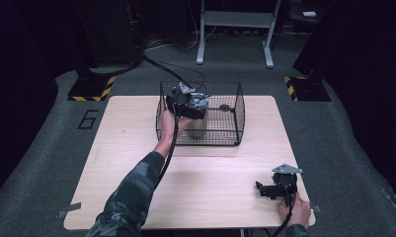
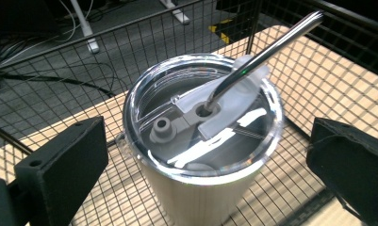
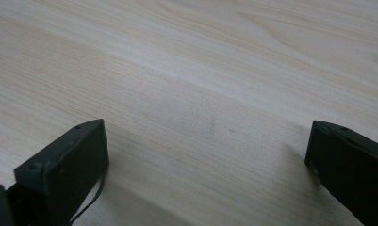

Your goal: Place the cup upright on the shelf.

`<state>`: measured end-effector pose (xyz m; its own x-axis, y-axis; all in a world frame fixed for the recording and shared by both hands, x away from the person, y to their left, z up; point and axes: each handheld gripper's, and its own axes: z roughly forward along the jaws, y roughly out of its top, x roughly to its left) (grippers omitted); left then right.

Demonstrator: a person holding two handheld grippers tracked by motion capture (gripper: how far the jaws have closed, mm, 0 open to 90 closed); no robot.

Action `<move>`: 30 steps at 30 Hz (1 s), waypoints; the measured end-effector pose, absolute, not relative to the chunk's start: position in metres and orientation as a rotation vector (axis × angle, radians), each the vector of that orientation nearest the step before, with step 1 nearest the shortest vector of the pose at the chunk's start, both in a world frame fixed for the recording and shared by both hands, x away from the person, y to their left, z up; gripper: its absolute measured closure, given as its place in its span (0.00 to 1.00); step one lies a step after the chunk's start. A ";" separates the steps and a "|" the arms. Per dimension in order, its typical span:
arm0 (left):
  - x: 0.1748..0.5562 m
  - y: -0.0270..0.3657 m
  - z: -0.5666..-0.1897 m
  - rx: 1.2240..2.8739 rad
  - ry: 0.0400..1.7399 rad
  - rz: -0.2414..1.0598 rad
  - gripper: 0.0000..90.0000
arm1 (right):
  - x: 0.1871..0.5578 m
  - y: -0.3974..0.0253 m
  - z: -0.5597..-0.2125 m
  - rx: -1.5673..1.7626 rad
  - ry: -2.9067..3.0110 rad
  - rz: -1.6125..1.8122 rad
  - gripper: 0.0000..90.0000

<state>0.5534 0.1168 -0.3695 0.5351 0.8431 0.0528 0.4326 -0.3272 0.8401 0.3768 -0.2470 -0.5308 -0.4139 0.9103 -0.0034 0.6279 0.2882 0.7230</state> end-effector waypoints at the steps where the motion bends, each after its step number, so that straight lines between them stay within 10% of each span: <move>1: 0.550 0.119 -0.367 1.945 1.036 0.629 0.00 | 0.377 -0.247 -0.531 1.379 2.146 0.915 0.00; 30: 0.450 0.207 -0.366 2.026 0.986 0.591 0.00 | 0.377 -0.247 -0.531 1.380 2.145 0.910 0.00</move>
<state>0.4504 0.2067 -0.3663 0.5885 0.8058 0.0654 0.4375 -0.3854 0.8125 0.3768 -0.2467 -0.5308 -0.4122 0.9111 -0.0059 0.6291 0.2893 0.7215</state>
